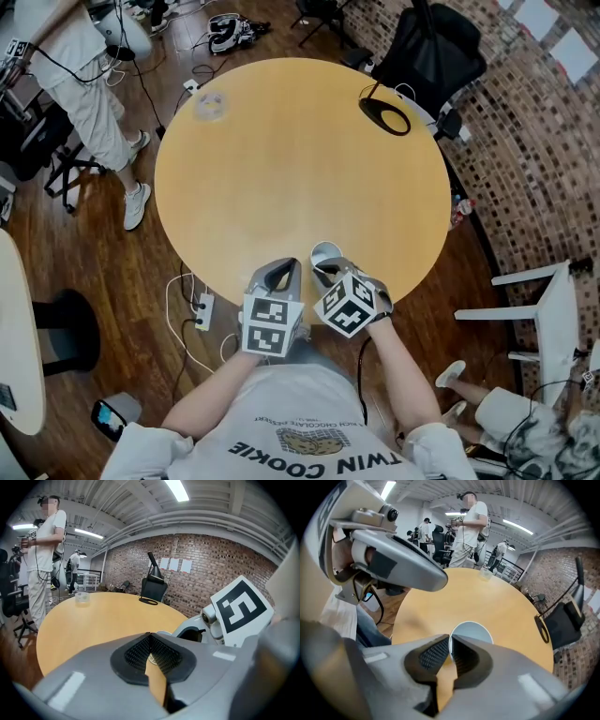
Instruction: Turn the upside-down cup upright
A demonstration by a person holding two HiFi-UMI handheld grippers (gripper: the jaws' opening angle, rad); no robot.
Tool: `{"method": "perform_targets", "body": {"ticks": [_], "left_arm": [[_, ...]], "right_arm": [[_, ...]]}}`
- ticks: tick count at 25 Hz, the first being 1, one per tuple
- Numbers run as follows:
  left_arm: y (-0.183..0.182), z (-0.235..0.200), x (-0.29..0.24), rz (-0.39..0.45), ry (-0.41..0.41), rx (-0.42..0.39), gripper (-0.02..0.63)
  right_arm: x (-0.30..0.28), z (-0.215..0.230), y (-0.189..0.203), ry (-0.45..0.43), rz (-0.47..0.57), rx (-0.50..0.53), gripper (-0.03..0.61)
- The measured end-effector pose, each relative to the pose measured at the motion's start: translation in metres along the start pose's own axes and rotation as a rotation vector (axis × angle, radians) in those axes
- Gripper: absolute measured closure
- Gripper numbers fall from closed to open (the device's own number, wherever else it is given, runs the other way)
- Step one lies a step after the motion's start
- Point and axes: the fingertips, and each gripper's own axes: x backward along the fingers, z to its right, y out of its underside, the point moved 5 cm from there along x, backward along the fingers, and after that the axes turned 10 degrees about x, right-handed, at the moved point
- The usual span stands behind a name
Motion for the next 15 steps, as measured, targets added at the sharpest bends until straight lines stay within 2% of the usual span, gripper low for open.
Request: {"method": "perform_targets", "body": {"ticks": [3,10,15], "left_arm": [[0.000,0.000,-0.001,-0.003,0.001,-0.008,0.607],[-0.007,0.012,-0.010,-0.014,0.005,-0.038,0.607],[-0.004,0.015,-0.013,-0.021,0.004,-0.053,0.607]], "right_arm": [[0.006,0.002,-0.003,-0.001,0.065,-0.091,0.558],[0.015,0.009,0.014,0.016,0.260,-0.403,0.558],[0.012,0.006,0.026,-0.074,0.461,-0.714,0.558]]}}
